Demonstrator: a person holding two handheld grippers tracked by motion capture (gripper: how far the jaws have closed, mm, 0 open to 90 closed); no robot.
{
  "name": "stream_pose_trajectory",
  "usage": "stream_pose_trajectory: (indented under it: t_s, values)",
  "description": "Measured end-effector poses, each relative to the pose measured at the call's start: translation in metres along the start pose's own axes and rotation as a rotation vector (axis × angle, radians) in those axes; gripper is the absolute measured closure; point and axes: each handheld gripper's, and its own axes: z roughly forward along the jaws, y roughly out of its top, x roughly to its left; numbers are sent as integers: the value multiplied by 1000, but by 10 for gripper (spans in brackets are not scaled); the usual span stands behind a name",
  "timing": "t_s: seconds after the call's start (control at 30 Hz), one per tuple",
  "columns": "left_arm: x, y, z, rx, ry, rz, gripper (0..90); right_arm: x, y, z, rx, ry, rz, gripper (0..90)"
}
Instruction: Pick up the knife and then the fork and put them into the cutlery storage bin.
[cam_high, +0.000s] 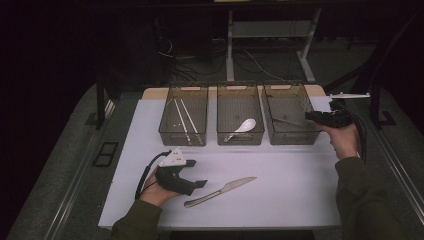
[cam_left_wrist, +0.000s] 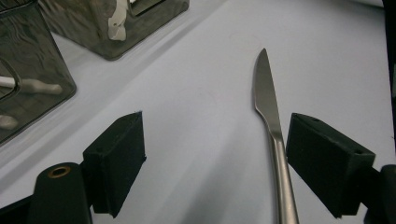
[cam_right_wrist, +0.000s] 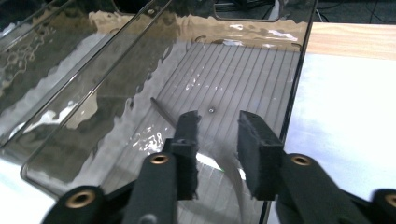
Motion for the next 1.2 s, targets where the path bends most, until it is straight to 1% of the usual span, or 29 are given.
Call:
stream_pose_trajectory:
  t_s: [0.07, 0.23, 0.37, 0.43, 0.5, 0.6, 0.63, 0.67, 0.7, 0.77, 0.83, 0.9, 1.0, 1.1, 1.2]
  values:
    - [0, 0, 0, 0, -1, -2, 186, 1, 0, -2, -7, -1, -11, 585]
    - [0, 0, 0, 2, -2, -1, 184, 4, -2, -10, -27, 19, -27, 442]
    - [0, 0, 1, 6, -3, 0, 184, 13, -5, -21, -50, 47, -54, 396]
    - [-1, 0, 2, 6, -4, -2, 184, 19, -8, -28, -57, 62, -79, 385]
    - [-2, 0, 2, 16, -7, 5, 185, 26, -12, -34, -58, 91, -94, 374]
    - [-4, 1, 4, 23, -11, 4, 199, 35, -20, -42, -64, 138, -116, 358]
    - [-5, 1, 5, 24, -12, 4, 203, 38, -22, -44, -61, 151, -123, 343]
    - [-5, 1, 5, 35, -14, 15, 207, 42, -25, -46, -58, 160, -132, 338]
    - [-7, 2, 6, 28, -17, 10, 214, 45, -27, -48, -54, 170, -138, 335]
    - [-8, 3, 6, 38, -22, 13, 228, 51, -33, -51, -54, 189, -149, 325]
    - [-10, 4, 8, 41, -31, 14, 245, 57, -39, -54, -40, 215, -154, 321]
    - [-13, 5, 10, 40, -45, 10, 272, 63, -46, -56, -36, 234, -170, 312]
    - [-18, 8, 16, 56, -66, 11, 325, 71, -56, -58, -27, 259, -183, 308]
    - [-25, 10, 24, 87, -91, 23, 378, 80, -65, -61, -17, 283, -195, 306]
    - [-30, 9, 32, 133, -100, 41, 459, 89, -74, -63, -10, 303, -213, 304]
